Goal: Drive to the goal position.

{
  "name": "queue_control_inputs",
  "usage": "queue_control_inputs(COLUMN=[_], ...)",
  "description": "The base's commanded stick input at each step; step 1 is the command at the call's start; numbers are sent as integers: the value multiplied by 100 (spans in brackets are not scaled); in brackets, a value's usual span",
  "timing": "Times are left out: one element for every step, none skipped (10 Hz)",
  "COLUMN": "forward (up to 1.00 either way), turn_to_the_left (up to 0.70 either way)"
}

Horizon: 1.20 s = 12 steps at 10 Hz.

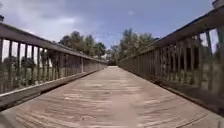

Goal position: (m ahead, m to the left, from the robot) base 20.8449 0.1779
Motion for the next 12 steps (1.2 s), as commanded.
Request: queue_control_inputs(forward=[50,50,50,50,50,50,50,50,50,50,50,50], turn_to_the_left=[0,-12,-34,-50,-22,0,0,0,0,0,0,0])
